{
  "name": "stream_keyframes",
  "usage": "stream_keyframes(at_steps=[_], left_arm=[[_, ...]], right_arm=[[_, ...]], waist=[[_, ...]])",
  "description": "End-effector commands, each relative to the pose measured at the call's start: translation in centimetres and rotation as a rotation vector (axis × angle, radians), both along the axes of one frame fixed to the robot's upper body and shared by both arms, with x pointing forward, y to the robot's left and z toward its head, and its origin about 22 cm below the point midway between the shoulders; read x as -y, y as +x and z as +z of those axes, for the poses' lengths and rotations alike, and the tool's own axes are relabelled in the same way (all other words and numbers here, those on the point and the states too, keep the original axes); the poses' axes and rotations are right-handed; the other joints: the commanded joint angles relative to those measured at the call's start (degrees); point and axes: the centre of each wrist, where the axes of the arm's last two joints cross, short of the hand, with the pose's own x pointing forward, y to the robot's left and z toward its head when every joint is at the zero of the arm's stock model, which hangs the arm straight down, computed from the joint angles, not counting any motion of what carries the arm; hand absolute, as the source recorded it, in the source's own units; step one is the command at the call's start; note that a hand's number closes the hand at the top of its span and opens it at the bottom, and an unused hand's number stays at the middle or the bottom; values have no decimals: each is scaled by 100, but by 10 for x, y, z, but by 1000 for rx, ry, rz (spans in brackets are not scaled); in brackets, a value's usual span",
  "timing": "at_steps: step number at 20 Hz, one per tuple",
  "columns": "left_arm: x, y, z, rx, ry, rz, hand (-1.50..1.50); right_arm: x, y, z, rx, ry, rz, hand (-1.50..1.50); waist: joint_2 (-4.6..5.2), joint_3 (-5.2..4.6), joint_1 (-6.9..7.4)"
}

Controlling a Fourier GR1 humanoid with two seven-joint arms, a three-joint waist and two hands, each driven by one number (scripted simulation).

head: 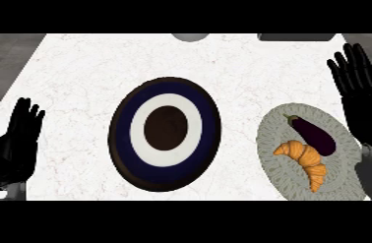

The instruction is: Pick the croissant from the placemat and place it in the plate

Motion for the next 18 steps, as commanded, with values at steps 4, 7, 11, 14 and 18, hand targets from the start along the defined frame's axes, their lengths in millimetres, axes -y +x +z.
stream_keyframes(at_steps=[4,7,11,14,18], left_arm=[[12,2,-2,-2,146,-180,0],[15,-1,-9,-68,146,-223,0],[39,7,-21,-86,171,-313,0],[31,21,-19,-80,158,-315,0],[30,18,-38,-98,159,-313,0]], right_arm=[[-63,-13,-31,-209,-44,426,150],[-24,4,41,41,-645,326,150],[-57,-55,-89,-16,-232,239,-150],[-61,-85,-110,57,-268,271,-150],[-21,-102,-110,124,-371,199,-150]], waist=[[147,-138,-129],[-65,-323,-254],[135,-127,-292],[126,-134,-266],[123,-138,-274]])
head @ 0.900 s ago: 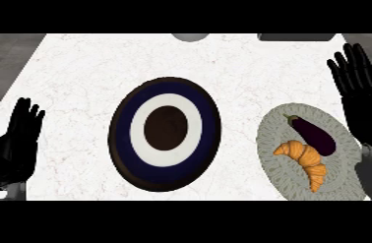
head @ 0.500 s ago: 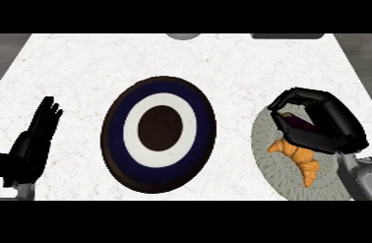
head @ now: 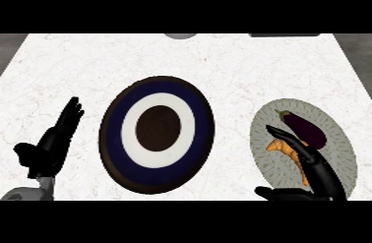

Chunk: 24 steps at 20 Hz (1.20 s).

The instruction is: Pick the croissant from the placemat and place it in the plate

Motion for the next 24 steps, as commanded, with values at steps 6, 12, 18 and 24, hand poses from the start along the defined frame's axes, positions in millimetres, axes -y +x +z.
stream_keyframes(at_steps=[6,12,18,24], left_arm=[[12,-5,-5,-12,-4,-15,0],[6,-2,-6,-2,1,-12,0],[-19,14,1,19,1,-9,0],[12,7,-15,-12,-1,-15,0]], right_arm=[[51,-32,34,75,-182,-149,-150],[73,-28,62,-47,-551,-151,-150],[71,-31,80,-198,-747,-93,-150],[52,-16,97,-309,-826,-114,-150]], waist=[[-10,-4,16],[-1,-15,46],[6,-10,28],[7,-7,55]])
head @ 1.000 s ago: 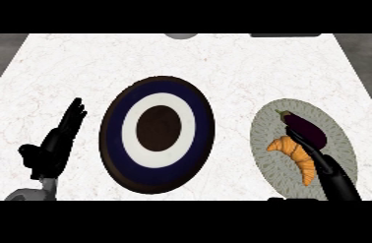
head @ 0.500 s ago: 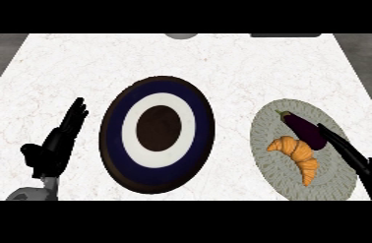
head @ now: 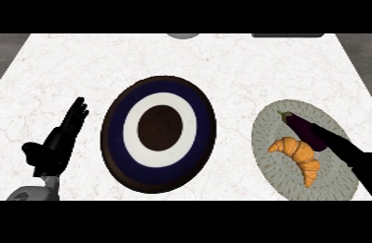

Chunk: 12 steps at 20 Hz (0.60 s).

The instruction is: Pick the croissant from the placemat and place it in the plate

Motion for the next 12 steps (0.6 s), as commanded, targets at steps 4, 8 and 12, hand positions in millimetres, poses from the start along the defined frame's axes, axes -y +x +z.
stream_keyframes(at_steps=[4,8,12], left_arm=[[-4,12,23,12,9,-4,0],[-4,4,-4,-2,16,-16,0],[8,-5,-4,-8,11,0,0]], right_arm=[[3,-9,-1,-75,-105,-39,-150],[4,25,-12,-108,-215,-46,-150],[3,24,-27,-152,-198,-26,-150]], waist=[[-10,5,-34],[8,4,19],[-1,5,6]])
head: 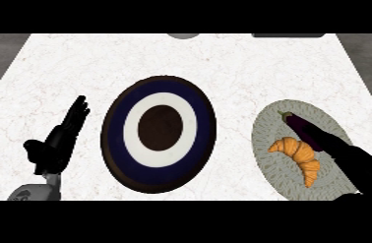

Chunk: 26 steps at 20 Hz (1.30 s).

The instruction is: Pick the croissant from the placemat and place it in the plate

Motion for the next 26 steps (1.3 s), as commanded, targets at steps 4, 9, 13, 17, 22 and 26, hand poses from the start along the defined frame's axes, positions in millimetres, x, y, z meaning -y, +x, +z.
stream_keyframes(at_steps=[4,9,13,17,22,26], left_arm=[[9,10,20,5,11,-10,0],[-1,-5,8,3,-14,1,0],[-4,3,-10,-7,19,4,0],[11,-5,-4,5,2,-13,0],[11,-11,-8,-4,17,-1,0],[3,0,3,8,9,-8,0]], right_arm=[[-11,10,-19,-33,-21,-8,-150],[-16,28,-36,-31,-105,-6,-150],[0,25,-54,-20,-104,-35,-150],[-12,43,-77,-102,-73,11,150],[-18,50,-73,-74,-66,88,150],[-7,48,-75,-24,-41,101,150]], waist=[[-4,1,-10],[-3,1,11],[0,0,-15],[8,3,32],[9,3,48],[6,2,18]])
